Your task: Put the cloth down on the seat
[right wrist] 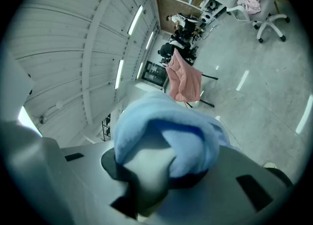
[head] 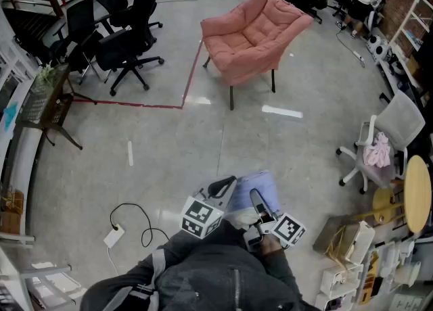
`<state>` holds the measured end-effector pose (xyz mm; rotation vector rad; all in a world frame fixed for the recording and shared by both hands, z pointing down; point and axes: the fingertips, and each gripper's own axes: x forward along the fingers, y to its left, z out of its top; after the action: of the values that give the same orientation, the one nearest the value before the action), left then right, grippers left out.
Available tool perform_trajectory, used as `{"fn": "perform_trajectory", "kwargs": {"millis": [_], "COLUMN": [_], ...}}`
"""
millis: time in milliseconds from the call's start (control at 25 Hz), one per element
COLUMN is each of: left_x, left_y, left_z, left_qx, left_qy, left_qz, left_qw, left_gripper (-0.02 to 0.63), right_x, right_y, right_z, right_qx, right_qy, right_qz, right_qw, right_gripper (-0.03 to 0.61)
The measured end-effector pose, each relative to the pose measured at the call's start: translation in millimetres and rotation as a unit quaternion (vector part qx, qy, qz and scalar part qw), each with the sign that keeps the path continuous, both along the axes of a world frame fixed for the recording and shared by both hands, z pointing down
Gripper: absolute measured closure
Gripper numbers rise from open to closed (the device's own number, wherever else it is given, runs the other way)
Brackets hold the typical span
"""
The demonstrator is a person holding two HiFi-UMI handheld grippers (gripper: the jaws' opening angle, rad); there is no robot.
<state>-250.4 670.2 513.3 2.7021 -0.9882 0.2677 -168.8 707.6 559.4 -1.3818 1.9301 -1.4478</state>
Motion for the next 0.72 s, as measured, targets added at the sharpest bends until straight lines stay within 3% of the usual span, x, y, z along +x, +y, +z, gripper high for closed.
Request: {"fn": "perform_trajectory", "kwargs": {"millis": [80, 320, 560, 720], "left_x": [2, 3, -5, -5], "left_y": [5, 18, 21, 14], "left_z": [-1, -1, 7, 11], "left_qx": [-0.005, -0.016, -0.026, -0.032], "left_qy": [0.004, 0.009, 0.000, 0.000], "left_qz": [0.001, -0.002, -0.007, -0.005], "left_qw": [1.0000, 0.9998, 0.9996, 0.9995], "left_gripper": [0.600, 0.600, 0.600, 0.600], "right_x": [-8, -13, -19, -17], "right_y": [-1, 7, 4, 2], "right_z": [-9, -12, -14, -4], "right_qx": [0.020, 0.023, 0.037, 0.008], "right_qy": [-0.037, -0.059, -0.069, -0.045], "right_qz": [-0.005, -0.007, -0.006, -0.004], "right_qw": [0.999, 0.998, 0.997, 0.999], "right_gripper": [0.449, 0.449, 0.449, 0.449]}}
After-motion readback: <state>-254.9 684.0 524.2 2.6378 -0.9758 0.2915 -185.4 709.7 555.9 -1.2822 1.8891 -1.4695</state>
